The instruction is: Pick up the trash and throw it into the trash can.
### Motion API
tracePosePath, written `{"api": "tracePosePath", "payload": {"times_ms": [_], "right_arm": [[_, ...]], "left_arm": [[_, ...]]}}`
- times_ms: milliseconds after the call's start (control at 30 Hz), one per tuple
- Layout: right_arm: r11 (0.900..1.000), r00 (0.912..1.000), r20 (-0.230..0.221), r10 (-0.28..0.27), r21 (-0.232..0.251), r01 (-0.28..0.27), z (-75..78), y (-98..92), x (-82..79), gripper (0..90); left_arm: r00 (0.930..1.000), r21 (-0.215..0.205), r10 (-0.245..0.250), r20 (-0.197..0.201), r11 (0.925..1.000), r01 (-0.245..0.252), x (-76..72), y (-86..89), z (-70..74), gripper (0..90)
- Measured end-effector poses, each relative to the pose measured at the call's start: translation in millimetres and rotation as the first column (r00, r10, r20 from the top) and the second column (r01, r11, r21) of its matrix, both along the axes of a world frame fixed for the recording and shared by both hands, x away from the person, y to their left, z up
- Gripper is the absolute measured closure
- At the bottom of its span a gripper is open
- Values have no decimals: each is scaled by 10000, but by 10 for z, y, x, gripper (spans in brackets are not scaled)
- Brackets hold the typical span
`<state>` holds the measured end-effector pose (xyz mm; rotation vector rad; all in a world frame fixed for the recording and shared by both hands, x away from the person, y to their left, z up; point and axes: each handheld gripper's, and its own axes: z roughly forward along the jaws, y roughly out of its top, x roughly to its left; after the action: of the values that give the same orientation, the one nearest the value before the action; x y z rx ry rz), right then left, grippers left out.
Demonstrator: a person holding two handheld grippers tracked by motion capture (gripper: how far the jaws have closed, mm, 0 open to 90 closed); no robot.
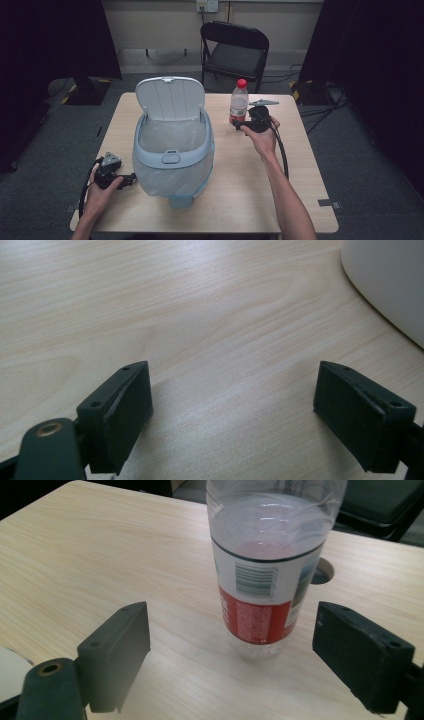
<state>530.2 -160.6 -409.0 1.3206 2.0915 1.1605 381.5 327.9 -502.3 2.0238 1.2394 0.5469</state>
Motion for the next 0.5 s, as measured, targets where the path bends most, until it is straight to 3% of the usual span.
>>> {"api": "tracePosePath", "payload": {"times_ms": [100,167,267,400,500], "right_arm": [[9988,9982,484,-351,-328,367,-28,27,92,151],[9986,9988,138,-470,-245,473,-73,30,189,142],[9975,9967,441,-688,-95,693,-121,28,299,143],[9967,9967,80,-810,-90,810,-171,50,433,144],[9971,9966,350,-741,-159,747,-171,88,487,146]], "left_arm": [[10000,-6,-3,3,10000,3,0,0,0,152],[10000,-3,2,0,10000,-2,0,0,0,152],[10000,3,2,1,10000,-2,0,0,0,152],[10000,3,1,0,10000,-1,0,0,0,152],[10000,0,0,2,10000,0,0,0,0,152]]}}
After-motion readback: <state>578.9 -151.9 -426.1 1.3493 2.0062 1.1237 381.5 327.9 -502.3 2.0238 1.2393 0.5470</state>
